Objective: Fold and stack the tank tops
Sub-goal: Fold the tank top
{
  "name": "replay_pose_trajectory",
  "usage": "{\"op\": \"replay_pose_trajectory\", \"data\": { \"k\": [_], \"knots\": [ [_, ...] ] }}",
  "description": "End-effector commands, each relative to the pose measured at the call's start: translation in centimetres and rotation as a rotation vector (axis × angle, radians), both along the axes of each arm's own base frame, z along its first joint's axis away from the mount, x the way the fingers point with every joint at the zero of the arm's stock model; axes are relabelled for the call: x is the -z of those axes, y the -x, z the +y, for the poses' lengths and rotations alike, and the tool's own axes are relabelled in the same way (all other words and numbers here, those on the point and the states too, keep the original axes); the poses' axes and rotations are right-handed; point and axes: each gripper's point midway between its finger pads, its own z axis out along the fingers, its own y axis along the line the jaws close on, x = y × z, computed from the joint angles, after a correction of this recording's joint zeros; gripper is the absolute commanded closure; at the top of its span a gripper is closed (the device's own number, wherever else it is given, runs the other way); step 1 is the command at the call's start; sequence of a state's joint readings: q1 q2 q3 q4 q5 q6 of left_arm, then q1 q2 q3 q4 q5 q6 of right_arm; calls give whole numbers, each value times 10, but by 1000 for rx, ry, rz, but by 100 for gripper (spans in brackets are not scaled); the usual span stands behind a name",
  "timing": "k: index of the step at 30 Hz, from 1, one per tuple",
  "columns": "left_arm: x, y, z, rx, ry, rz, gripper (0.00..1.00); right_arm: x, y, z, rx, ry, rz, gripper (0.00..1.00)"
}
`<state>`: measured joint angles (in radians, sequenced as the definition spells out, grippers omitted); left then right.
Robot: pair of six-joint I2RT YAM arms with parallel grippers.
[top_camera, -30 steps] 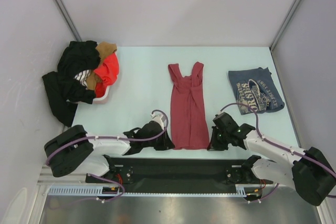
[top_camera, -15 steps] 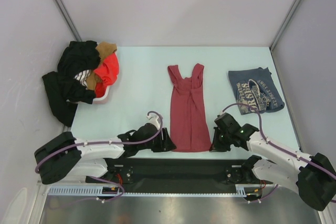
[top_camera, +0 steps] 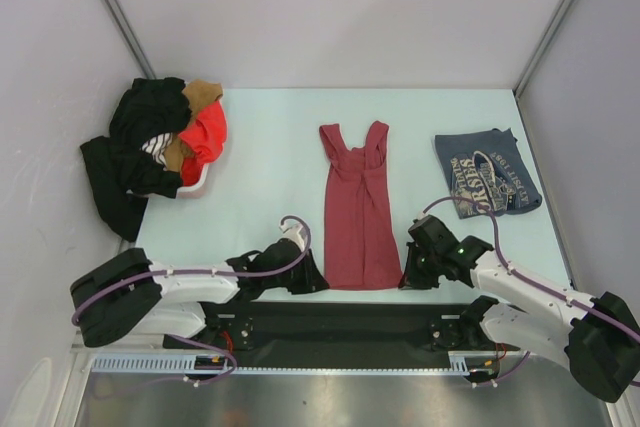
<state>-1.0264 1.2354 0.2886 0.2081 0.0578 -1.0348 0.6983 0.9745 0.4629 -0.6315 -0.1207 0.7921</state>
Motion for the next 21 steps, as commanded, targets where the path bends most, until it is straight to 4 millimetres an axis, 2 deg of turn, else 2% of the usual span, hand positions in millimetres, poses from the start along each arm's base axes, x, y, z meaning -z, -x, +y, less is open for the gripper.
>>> {"op": "replay_pose_trajectory", "data": {
  "k": [1,4,8,11,12,15,21],
  "knots": [
    [10,5,2,13,-29,18,85,-12,-4,7,-13,-25,-24,100],
    [5,1,0,5,-33,5,100,-16,-5,7,-18,-21,-28,100],
    [-2,-2,6,-9,-64,-8,100,-29,-15,10,-32,-17,-71,100],
    [-17,-9,2,-4,-64,-33,100,-40,-24,11,-42,-2,-101,100],
    [-28,-14,-4,1,-48,-52,100,-48,-32,14,-52,2,-129,100],
    [-35,-23,-4,6,-53,-64,100,-60,-46,21,-67,9,-162,100],
    [-67,-62,-11,-7,-57,-141,100,-76,-75,30,-78,31,-219,100]
  ]
}}
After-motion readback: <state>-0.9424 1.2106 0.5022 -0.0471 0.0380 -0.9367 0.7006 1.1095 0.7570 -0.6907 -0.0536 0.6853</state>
